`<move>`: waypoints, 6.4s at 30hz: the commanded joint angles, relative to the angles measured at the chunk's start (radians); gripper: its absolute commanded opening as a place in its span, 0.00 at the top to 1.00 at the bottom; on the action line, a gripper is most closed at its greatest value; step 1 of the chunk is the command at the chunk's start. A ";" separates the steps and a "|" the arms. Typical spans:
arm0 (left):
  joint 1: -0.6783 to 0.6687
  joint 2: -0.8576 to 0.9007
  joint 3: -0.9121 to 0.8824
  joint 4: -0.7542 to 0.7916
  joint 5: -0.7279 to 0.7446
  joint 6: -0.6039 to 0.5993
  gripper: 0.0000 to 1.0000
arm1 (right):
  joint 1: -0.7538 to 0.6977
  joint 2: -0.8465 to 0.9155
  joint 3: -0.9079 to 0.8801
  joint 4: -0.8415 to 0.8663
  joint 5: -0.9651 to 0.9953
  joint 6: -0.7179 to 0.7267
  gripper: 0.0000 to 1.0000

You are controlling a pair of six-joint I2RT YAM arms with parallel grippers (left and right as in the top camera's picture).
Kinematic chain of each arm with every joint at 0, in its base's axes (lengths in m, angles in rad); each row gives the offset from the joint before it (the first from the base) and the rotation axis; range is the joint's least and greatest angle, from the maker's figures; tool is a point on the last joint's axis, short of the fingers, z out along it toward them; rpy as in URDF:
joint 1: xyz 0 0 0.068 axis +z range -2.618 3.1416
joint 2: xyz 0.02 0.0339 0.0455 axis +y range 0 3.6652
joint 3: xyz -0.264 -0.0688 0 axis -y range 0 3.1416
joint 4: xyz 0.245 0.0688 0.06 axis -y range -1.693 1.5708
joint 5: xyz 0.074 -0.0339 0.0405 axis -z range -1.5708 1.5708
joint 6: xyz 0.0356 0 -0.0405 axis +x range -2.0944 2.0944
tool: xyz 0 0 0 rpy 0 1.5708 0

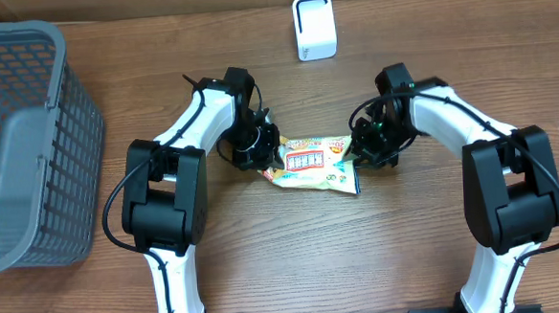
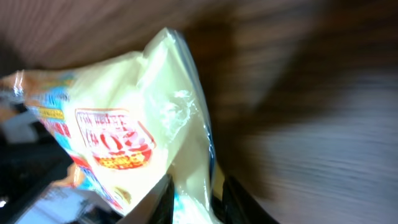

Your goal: Scan the item barcode

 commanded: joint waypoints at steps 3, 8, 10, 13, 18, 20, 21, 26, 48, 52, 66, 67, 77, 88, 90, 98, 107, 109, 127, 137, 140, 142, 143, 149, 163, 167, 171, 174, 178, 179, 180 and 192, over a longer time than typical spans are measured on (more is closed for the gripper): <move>0.003 0.013 0.153 -0.139 -0.145 0.021 0.96 | -0.008 0.005 0.191 -0.180 0.301 -0.071 0.72; 0.008 0.012 0.389 -0.328 -0.389 -0.060 0.96 | -0.008 0.005 0.309 -0.310 0.428 -0.078 0.56; 0.008 0.011 0.499 -0.395 -0.454 -0.073 0.96 | -0.008 0.005 0.336 -0.338 0.451 -0.091 0.56; 0.008 0.011 0.640 -0.471 -0.495 -0.075 0.96 | -0.009 0.005 0.349 -0.346 0.450 -0.099 0.55; 0.008 0.012 0.708 -0.550 -0.484 -0.087 0.79 | -0.009 0.005 0.349 -0.348 0.410 -0.100 0.28; 0.008 0.014 0.666 -0.542 -0.457 -0.085 0.57 | -0.009 0.005 0.349 -0.346 0.398 -0.100 0.15; 0.008 0.014 0.628 -0.529 -0.435 -0.077 0.47 | -0.009 0.005 0.349 -0.345 0.397 -0.100 0.08; 0.008 0.014 0.394 -0.370 -0.238 0.036 0.22 | -0.009 0.005 0.349 -0.341 0.393 -0.104 0.00; 0.035 0.016 -0.026 0.113 0.084 0.114 0.37 | -0.020 0.006 0.203 -0.266 0.310 -0.115 0.53; 0.030 0.019 -0.029 0.128 0.089 0.093 0.37 | -0.018 0.006 0.116 -0.165 0.203 -0.091 0.58; -0.031 0.021 -0.029 0.146 0.080 0.018 0.34 | 0.079 0.008 -0.039 0.082 0.048 0.019 0.74; -0.034 0.021 -0.029 0.148 0.080 0.011 0.34 | 0.084 0.008 -0.039 0.090 0.044 0.023 0.74; -0.059 0.021 -0.029 0.146 0.080 0.011 0.86 | 0.092 0.008 -0.038 0.121 0.045 0.035 0.77; 0.003 -0.022 0.138 -0.018 -0.024 0.011 0.96 | 0.019 0.006 0.114 -0.142 0.262 -0.063 0.95; 0.011 -0.043 0.214 -0.075 -0.114 0.011 0.96 | -0.001 0.005 0.159 -0.197 0.291 -0.096 0.94; 0.009 -0.142 0.449 -0.256 -0.446 -0.019 0.96 | -0.068 0.005 0.234 -0.291 0.308 -0.156 0.91; 0.002 -0.187 0.595 -0.414 -0.840 -0.101 0.96 | -0.092 0.005 0.234 -0.303 0.327 -0.171 0.89; -0.008 -0.187 0.601 -0.427 -0.864 -0.102 0.96 | -0.092 0.005 0.234 -0.300 0.327 -0.171 0.89; -0.082 -0.093 0.483 -0.378 -0.744 -0.232 0.57 | -0.077 0.006 0.232 -0.198 0.079 -0.220 0.53; 0.175 -0.093 0.486 -0.412 -0.600 -0.232 0.23 | 0.101 0.061 0.219 0.134 -0.079 -0.124 0.18; 0.212 -0.093 0.486 -0.412 -0.600 -0.232 0.12 | 0.186 0.092 0.219 0.257 -0.079 -0.074 0.18; 0.225 -0.093 0.486 -0.413 -0.604 -0.232 0.11 | 0.235 0.111 0.219 0.338 -0.077 -0.032 0.18; 0.230 -0.093 0.486 -0.414 -0.609 -0.232 0.11 | 0.258 0.118 0.219 0.376 -0.073 -0.005 0.18; 0.240 -0.093 0.472 -0.411 -0.707 -0.233 0.32 | 0.346 0.156 0.219 0.480 0.004 0.102 0.19; 0.267 -0.093 0.192 -0.027 -0.742 -0.228 0.84 | 0.283 0.157 0.222 0.303 0.035 0.027 0.34; 0.266 -0.093 0.131 0.042 -0.699 -0.186 0.80 | 0.221 0.154 0.228 0.216 0.034 -0.001 0.35; 0.262 -0.093 0.084 0.064 -0.672 -0.183 0.71 | 0.152 0.149 0.228 0.142 0.026 -0.058 0.35; 0.262 -0.093 0.072 0.076 -0.671 -0.183 0.55 | 0.115 0.149 0.228 0.093 0.014 -0.102 0.35; 0.262 -0.093 0.068 0.076 -0.671 -0.183 0.56 | 0.074 0.147 0.228 0.026 0.010 -0.148 0.35; 0.262 -0.093 0.068 0.076 -0.671 -0.183 0.56 | 0.064 0.145 0.228 0.008 0.011 -0.157 0.35; 0.262 -0.093 0.068 0.076 -0.671 -0.183 0.56 | 0.054 0.143 0.228 -0.009 0.010 -0.172 0.35; 0.262 -0.093 0.068 0.075 -0.671 -0.183 0.42 | -0.044 0.139 0.228 -0.096 0.011 -0.182 0.34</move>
